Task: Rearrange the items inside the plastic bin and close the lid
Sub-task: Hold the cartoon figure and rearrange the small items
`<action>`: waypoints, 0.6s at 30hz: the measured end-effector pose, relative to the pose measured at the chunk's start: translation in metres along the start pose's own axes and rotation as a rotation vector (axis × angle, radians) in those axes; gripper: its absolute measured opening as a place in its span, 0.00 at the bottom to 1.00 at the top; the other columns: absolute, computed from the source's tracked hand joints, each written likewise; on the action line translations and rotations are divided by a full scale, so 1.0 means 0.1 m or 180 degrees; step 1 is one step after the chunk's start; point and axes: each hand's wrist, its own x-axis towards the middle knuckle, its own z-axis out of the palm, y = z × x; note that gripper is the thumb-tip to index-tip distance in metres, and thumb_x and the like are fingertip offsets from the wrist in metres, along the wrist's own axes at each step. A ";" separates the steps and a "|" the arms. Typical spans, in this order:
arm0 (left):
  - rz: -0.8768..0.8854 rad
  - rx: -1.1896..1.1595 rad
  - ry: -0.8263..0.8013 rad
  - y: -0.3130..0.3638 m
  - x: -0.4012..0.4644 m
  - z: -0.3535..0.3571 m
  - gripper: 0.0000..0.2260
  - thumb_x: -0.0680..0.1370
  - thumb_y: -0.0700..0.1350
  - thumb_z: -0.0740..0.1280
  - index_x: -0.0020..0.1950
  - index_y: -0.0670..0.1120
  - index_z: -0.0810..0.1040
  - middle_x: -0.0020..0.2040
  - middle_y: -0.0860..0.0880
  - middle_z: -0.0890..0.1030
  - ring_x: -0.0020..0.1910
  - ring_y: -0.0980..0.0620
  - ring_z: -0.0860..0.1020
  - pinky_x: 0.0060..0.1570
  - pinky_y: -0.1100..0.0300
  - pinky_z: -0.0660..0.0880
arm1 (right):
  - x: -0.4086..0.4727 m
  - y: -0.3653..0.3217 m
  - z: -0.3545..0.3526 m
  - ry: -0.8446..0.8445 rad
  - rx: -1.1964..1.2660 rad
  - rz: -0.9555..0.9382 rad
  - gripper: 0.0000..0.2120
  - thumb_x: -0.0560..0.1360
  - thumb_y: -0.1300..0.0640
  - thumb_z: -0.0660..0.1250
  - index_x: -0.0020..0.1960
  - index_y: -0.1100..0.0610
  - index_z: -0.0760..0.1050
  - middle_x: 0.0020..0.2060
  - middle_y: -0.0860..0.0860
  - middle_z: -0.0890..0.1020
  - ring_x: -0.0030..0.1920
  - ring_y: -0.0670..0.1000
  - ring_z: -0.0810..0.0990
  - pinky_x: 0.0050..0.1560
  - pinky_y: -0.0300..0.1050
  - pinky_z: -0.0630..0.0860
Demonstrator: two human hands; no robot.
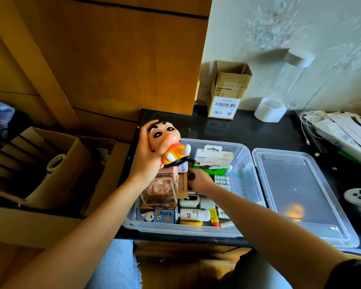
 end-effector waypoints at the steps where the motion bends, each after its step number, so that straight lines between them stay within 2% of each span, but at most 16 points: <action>1: 0.0001 -0.0012 0.0025 0.01 0.00 -0.01 0.23 0.72 0.53 0.69 0.64 0.54 0.67 0.57 0.55 0.75 0.50 0.64 0.78 0.39 0.71 0.75 | 0.00 0.00 -0.02 -0.0180 -0.0084 -0.0068 0.09 0.76 0.57 0.63 0.54 0.53 0.77 0.47 0.52 0.81 0.47 0.53 0.79 0.44 0.43 0.74; 4: -0.0060 -0.0062 0.0073 0.05 0.00 -0.02 0.23 0.70 0.54 0.68 0.64 0.56 0.67 0.57 0.56 0.75 0.50 0.62 0.79 0.39 0.70 0.75 | 0.00 -0.01 -0.02 -0.0671 -0.0188 -0.0127 0.14 0.75 0.61 0.64 0.60 0.57 0.75 0.55 0.54 0.80 0.55 0.54 0.77 0.52 0.43 0.72; 10: -0.0051 -0.0043 0.0062 0.08 0.00 0.00 0.23 0.70 0.53 0.67 0.64 0.54 0.67 0.56 0.57 0.75 0.50 0.63 0.78 0.39 0.70 0.75 | -0.02 -0.02 0.02 -0.0536 -0.0143 -0.0156 0.16 0.72 0.62 0.67 0.60 0.58 0.75 0.55 0.55 0.80 0.55 0.55 0.78 0.57 0.49 0.75; 15: -0.0055 -0.0062 0.0123 0.07 0.02 -0.01 0.23 0.71 0.52 0.69 0.64 0.54 0.67 0.58 0.55 0.75 0.53 0.57 0.78 0.41 0.69 0.76 | -0.04 0.00 0.05 -0.0278 -0.0090 -0.0205 0.12 0.73 0.62 0.65 0.56 0.56 0.75 0.52 0.54 0.81 0.52 0.55 0.79 0.47 0.43 0.73; 18: -0.0055 -0.0093 0.0132 0.08 0.02 0.01 0.23 0.71 0.51 0.68 0.64 0.53 0.68 0.56 0.55 0.75 0.50 0.62 0.79 0.39 0.70 0.75 | -0.01 -0.03 0.05 -0.0189 -0.0134 -0.0132 0.10 0.73 0.62 0.63 0.54 0.57 0.76 0.50 0.55 0.82 0.50 0.56 0.79 0.44 0.43 0.72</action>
